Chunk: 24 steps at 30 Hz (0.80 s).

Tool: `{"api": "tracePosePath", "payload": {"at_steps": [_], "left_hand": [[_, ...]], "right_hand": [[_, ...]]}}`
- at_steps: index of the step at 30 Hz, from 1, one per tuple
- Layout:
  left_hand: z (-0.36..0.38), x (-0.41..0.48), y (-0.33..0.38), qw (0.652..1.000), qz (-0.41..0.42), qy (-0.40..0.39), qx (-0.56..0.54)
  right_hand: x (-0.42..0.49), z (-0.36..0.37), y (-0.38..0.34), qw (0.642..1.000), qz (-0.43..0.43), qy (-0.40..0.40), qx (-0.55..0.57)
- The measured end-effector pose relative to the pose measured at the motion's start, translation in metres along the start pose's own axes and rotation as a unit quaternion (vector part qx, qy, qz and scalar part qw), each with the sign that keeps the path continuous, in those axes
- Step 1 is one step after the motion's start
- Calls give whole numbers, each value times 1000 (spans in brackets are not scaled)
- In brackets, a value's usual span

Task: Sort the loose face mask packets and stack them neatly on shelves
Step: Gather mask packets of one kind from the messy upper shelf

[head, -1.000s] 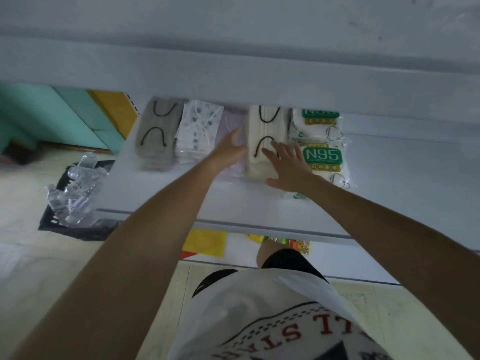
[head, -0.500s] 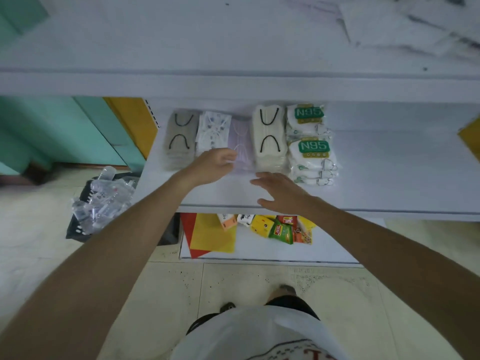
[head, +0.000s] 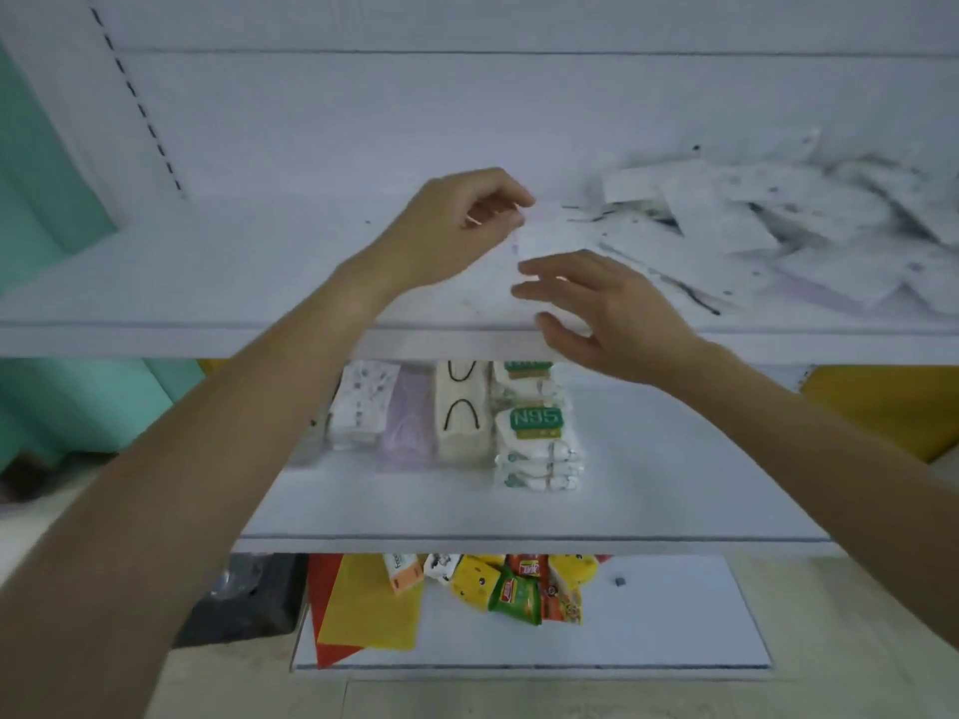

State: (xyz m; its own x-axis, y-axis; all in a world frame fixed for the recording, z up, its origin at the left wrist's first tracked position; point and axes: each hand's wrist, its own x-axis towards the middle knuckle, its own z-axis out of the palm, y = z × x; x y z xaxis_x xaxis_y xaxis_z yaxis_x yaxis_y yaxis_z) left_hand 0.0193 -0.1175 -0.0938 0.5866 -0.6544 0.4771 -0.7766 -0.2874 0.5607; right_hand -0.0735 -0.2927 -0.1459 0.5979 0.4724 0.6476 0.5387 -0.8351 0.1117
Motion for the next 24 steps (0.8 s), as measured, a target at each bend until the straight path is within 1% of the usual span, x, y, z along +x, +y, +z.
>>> {"api": "tracePosePath", "payload": {"at_steps": [1, 2, 3, 4, 5, 6, 7, 8, 9, 11, 14, 15, 16, 17, 18, 19, 20, 21, 22, 23, 24], "left_hand": [[8, 14, -5, 999, -21, 15, 18], [18, 27, -11, 998, -48, 17, 36], [29, 37, -17, 996, -75, -4, 46], [41, 46, -21, 993, -97, -48, 55], [53, 50, -26, 986, -109, -104, 72], [65, 55, -28, 976, -112, -161, 95], [78, 59, -28, 965, -114, -203, 120], [88, 61, -29, 957, -118, -220, 146], [95, 64, -30, 954, -126, -212, 173], [102, 68, -32, 949, -148, -159, 229], [99, 72, -37, 924, -180, -119, 317], [96, 74, -40, 920, -184, -108, 330], [94, 77, -42, 925, -180, -90, 321], [91, 80, -43, 940, -170, -64, 287], [90, 84, -43, 962, -162, -32, 218], [88, 90, -40, 980, -166, -3, 113], [87, 96, -35, 983, -183, 12, -15], [86, 103, -30, 969, -203, 5, -143], [86, 111, -27, 946, -216, -9, -241], [88, 118, -25, 928, -219, -25, -299], [91, 126, -24, 918, -218, -38, -330]], "right_hand": [[-7, -10, 19, 997, 62, -31, -25], [-15, -18, 39, 985, 143, -76, -52], [-25, -25, 58, 961, 233, -129, -75], [-34, -32, 75, 924, 323, -184, -89], [-42, -35, 87, 885, 393, -232, -88], [-49, -38, 99, 854, 439, -269, -78], [-54, -40, 109, 834, 460, -297, -67], [-57, -40, 115, 827, 464, -311, -57], [-58, -38, 120, 831, 459, -309, -49], [-58, -35, 122, 848, 452, -279, -9], [-54, -31, 123, 866, 452, -213, 23], [-52, -31, 125, 875, 450, -173, 30], [-48, -31, 128, 879, 458, -121, 52], [-44, -32, 133, 871, 477, -59, 98], [-38, -33, 138, 842, 509, 6, 179], [-32, -35, 143, 786, 540, 65, 293], [-25, -36, 148, 710, 559, 108, 414], [-19, -35, 151, 640, 558, 132, 511], [-16, -32, 155, 597, 552, 132, 567], [-13, -29, 157, 585, 548, 117, 586], [-11, -24, 159, 592, 547, 101, 583]]}}
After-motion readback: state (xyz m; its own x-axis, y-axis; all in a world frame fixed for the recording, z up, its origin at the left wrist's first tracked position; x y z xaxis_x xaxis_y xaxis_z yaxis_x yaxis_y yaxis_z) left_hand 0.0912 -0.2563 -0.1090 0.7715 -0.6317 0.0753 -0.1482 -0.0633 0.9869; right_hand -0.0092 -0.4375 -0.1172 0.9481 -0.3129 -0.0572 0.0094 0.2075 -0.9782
